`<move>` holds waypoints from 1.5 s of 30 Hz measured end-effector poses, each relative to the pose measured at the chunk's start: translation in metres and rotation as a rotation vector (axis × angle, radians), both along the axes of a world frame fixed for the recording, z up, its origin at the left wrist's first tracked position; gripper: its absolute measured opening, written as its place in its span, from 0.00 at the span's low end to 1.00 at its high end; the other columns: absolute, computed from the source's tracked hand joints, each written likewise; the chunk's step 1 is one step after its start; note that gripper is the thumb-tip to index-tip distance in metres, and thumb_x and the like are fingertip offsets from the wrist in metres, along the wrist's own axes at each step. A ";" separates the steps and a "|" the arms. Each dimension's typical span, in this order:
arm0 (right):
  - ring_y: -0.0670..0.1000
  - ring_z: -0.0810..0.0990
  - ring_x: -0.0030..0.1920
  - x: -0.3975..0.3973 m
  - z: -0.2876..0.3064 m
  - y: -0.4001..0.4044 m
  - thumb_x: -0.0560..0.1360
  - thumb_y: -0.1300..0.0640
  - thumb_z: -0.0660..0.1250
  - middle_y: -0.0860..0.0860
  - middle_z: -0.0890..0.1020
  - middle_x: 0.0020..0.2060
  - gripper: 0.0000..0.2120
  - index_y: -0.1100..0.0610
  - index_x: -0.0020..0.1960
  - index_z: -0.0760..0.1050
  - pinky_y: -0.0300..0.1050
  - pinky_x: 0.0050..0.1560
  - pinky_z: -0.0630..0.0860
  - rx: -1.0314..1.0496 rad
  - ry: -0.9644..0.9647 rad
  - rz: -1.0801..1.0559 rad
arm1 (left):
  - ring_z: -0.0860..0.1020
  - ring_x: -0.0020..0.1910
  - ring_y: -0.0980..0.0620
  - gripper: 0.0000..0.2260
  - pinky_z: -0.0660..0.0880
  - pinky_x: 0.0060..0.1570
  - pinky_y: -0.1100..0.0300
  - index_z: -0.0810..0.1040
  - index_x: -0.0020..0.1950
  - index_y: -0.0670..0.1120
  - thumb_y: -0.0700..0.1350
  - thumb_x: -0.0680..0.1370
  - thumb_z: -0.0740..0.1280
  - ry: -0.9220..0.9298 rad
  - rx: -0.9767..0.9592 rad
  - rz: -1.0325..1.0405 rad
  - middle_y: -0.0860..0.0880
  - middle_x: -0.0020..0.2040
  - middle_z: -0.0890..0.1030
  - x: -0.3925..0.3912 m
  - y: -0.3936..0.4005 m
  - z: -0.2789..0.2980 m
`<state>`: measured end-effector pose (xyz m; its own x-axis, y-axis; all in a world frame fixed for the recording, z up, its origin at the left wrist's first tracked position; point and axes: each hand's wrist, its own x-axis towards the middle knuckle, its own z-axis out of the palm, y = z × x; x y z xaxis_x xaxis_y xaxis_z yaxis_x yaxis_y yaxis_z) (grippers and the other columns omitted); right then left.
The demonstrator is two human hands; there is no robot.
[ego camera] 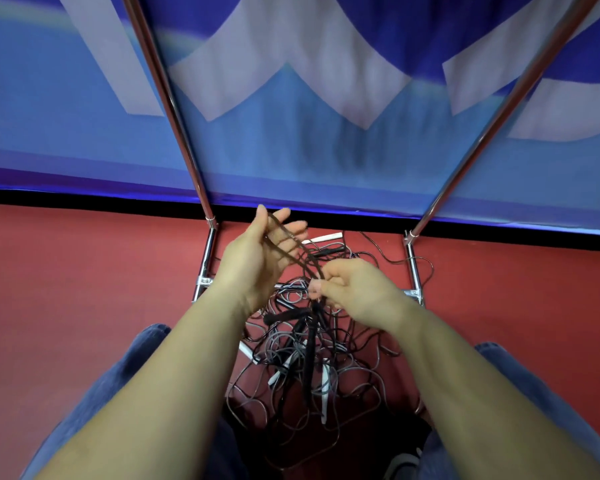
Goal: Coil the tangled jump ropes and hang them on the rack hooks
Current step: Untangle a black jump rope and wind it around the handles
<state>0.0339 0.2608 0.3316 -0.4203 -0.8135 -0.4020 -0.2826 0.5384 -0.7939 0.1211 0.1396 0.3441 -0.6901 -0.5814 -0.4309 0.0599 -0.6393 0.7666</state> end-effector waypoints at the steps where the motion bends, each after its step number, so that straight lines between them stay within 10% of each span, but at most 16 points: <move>1: 0.43 0.77 0.32 0.000 0.004 -0.002 0.78 0.57 0.64 0.48 0.82 0.35 0.09 0.54 0.39 0.74 0.40 0.39 0.74 -0.065 -0.149 -0.072 | 0.82 0.38 0.55 0.18 0.73 0.53 0.57 0.76 0.50 0.47 0.56 0.82 0.51 -0.070 -0.093 -0.058 0.51 0.37 0.84 0.000 0.001 -0.005; 4: 0.47 0.83 0.34 -0.005 0.017 -0.002 0.79 0.58 0.62 0.51 0.84 0.38 0.07 0.55 0.43 0.76 0.38 0.39 0.80 -0.186 -0.375 -0.244 | 0.82 0.49 0.54 0.26 0.69 0.66 0.51 0.81 0.52 0.49 0.68 0.74 0.57 -0.239 -0.361 -0.414 0.51 0.45 0.85 0.006 0.010 -0.010; 8: 0.46 0.81 0.29 -0.013 0.027 0.001 0.79 0.58 0.63 0.50 0.83 0.35 0.07 0.58 0.44 0.76 0.37 0.33 0.80 -0.307 -0.450 -0.485 | 0.80 0.40 0.54 0.14 0.72 0.49 0.59 0.80 0.46 0.49 0.58 0.75 0.65 -0.324 -0.542 -0.834 0.48 0.41 0.85 0.014 0.022 -0.008; 12: 0.46 0.83 0.31 -0.023 0.032 0.005 0.79 0.56 0.62 0.49 0.84 0.37 0.06 0.57 0.45 0.75 0.36 0.33 0.79 -0.429 -0.516 -0.674 | 0.80 0.33 0.55 0.04 0.74 0.37 0.68 0.76 0.43 0.43 0.37 0.77 0.67 -0.244 -0.419 -0.773 0.50 0.32 0.80 0.012 0.022 -0.006; 17: 0.46 0.83 0.33 -0.036 0.034 0.010 0.78 0.53 0.63 0.52 0.83 0.40 0.08 0.57 0.45 0.75 0.39 0.38 0.81 -0.453 -0.445 -0.808 | 0.75 0.26 0.54 0.06 0.76 0.31 0.62 0.74 0.44 0.44 0.44 0.80 0.63 -0.251 -0.291 -0.765 0.51 0.28 0.73 0.012 0.027 -0.006; 24: 0.46 0.81 0.35 -0.026 0.026 0.009 0.77 0.56 0.64 0.53 0.83 0.41 0.09 0.60 0.52 0.78 0.39 0.40 0.79 -0.223 -0.547 -0.391 | 0.66 0.23 0.57 0.08 0.65 0.21 0.67 0.81 0.45 0.42 0.46 0.74 0.65 -0.042 0.032 -0.617 0.49 0.31 0.72 0.010 0.021 0.003; 35: 0.44 0.75 0.33 -0.029 0.027 0.005 0.75 0.61 0.65 0.49 0.82 0.34 0.03 0.58 0.46 0.77 0.35 0.35 0.75 -0.397 -0.829 -0.595 | 0.77 0.26 0.52 0.13 0.76 0.27 0.63 0.80 0.47 0.42 0.51 0.71 0.65 -0.126 -0.059 -0.704 0.47 0.30 0.77 0.013 0.024 0.006; 41: 0.45 0.75 0.33 -0.032 0.027 0.006 0.76 0.58 0.66 0.49 0.81 0.34 0.04 0.58 0.44 0.76 0.39 0.40 0.79 -0.470 -0.751 -0.691 | 0.70 0.25 0.56 0.12 0.79 0.29 0.60 0.78 0.50 0.44 0.51 0.73 0.65 -0.162 -0.092 -0.764 0.51 0.28 0.70 0.014 0.024 0.004; 45: 0.46 0.75 0.38 -0.040 0.018 0.011 0.74 0.39 0.64 0.47 0.76 0.38 0.19 0.56 0.48 0.73 0.43 0.46 0.74 -0.259 -0.122 -0.630 | 0.66 0.22 0.57 0.13 0.72 0.24 0.65 0.79 0.53 0.46 0.50 0.72 0.66 -0.095 -0.084 -0.783 0.52 0.27 0.66 0.015 0.021 0.005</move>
